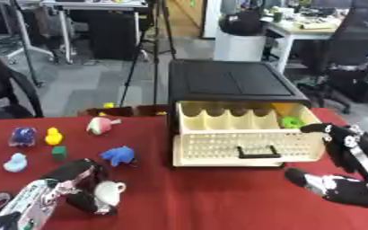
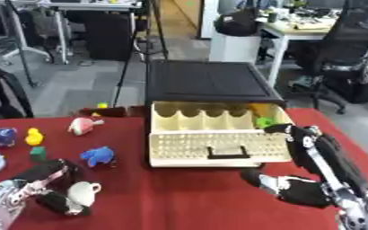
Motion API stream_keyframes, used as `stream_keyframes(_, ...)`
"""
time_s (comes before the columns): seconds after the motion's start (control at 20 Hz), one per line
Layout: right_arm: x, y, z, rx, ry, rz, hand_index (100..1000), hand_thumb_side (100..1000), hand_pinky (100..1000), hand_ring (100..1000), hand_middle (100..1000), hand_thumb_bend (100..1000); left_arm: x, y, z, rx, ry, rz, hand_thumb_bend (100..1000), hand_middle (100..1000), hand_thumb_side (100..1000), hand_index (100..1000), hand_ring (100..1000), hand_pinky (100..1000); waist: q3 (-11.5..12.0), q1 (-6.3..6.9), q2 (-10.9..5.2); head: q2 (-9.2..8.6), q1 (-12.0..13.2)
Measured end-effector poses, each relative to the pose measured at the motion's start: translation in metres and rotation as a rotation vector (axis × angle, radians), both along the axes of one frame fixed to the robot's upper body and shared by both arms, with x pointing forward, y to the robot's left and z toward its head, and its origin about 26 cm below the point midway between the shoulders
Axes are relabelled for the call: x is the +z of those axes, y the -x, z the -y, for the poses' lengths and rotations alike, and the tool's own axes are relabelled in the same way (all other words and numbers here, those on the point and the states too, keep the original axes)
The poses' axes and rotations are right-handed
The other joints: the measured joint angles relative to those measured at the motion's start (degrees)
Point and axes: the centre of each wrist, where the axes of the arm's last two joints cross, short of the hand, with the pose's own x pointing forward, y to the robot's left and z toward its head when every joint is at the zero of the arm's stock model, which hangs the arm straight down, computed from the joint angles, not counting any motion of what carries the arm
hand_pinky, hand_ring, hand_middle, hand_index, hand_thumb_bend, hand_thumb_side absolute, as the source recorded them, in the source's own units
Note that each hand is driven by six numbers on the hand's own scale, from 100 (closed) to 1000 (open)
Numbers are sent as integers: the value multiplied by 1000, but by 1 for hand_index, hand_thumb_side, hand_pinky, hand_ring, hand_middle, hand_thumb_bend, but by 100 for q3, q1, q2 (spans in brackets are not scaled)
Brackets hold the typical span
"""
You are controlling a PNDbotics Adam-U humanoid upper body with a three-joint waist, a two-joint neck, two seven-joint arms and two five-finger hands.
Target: Pick up objects from table and place into drawer.
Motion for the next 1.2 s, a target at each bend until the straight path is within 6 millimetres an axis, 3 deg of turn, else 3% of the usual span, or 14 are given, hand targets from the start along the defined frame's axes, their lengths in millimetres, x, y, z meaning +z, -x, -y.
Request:
stream_keyframes(0.85, 0, 0, -1, 5, 1, 0, 773, 798, 100, 100, 168, 803, -1, 0, 3, -19, -17, -20, 456, 341, 332, 516, 272, 347, -3, 16, -17, 2, -5)
stream_keyframes(1.2, 0, 0, -1, 5, 1, -2, 774, 800, 100, 100, 168, 801, 15, 1, -2, -47, -11, -35, 440, 342, 330, 517, 273, 352, 1, 51, -20, 3, -15)
